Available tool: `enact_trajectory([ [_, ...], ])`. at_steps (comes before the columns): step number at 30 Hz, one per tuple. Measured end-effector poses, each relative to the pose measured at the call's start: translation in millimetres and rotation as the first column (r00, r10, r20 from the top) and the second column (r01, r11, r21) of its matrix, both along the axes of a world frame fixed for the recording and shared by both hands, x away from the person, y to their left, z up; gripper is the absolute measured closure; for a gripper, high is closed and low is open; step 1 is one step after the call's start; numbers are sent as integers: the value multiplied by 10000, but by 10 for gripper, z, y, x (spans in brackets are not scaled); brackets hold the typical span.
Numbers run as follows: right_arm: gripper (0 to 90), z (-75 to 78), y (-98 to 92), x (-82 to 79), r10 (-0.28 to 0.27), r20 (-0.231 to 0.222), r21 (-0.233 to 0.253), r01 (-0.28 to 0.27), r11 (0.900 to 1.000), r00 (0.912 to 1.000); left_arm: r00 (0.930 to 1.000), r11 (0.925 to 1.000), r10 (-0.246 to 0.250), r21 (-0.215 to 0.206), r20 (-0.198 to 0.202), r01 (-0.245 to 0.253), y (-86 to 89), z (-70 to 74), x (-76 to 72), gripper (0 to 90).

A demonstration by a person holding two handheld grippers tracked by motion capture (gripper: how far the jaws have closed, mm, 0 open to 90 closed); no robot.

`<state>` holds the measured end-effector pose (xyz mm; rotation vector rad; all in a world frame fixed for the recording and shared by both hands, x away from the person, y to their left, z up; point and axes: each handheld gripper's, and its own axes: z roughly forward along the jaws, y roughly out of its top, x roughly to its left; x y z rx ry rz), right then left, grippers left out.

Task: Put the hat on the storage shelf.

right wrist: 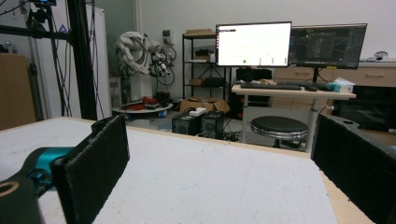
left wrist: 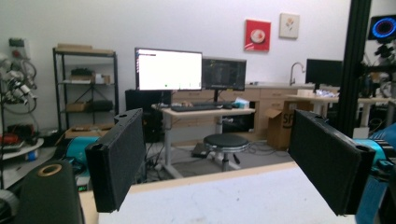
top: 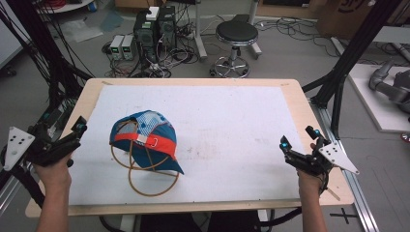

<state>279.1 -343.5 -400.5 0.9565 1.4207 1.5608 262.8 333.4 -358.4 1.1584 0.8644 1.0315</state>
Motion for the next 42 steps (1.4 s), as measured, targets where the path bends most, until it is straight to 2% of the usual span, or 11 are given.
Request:
enact_trajectory([
  [5, 41, -6, -5, 18, -145, 90, -35, 145, 9999, 9999, 9986, 9995, 294, 150, -447, -288, 32, -130, 29, 195],
  [10, 41, -37, 1, 24, -286, -51, 10, 286, 9996, 9996, 9960, 9990, 433, 138, -782, -424, 74, -216, 36, 195],
  [15, 41, -41, 2, 23, -381, -62, -30, 381, 9993, 9993, 9968, 9993, 350, 120, -723, -343, 65, -196, 32, 195],
  [20, 41, -75, 21, 17, -392, -208, -85, 391, 9992, 9990, 9970, 9991, 215, 379, -737, -187, -1, -220, 48, 195],
  [29, 41, -102, 29, 25, -447, -297, -163, 442, 9989, 9986, 9929, 9981, 339, 548, -1139, -278, -14, -335, 86, 196],
  [42, 41, -103, -3, 15, -514, -260, -73, 512, 9987, 9983, 9939, 9983, 229, 551, -1076, -170, -43, -362, 100, 190],
])
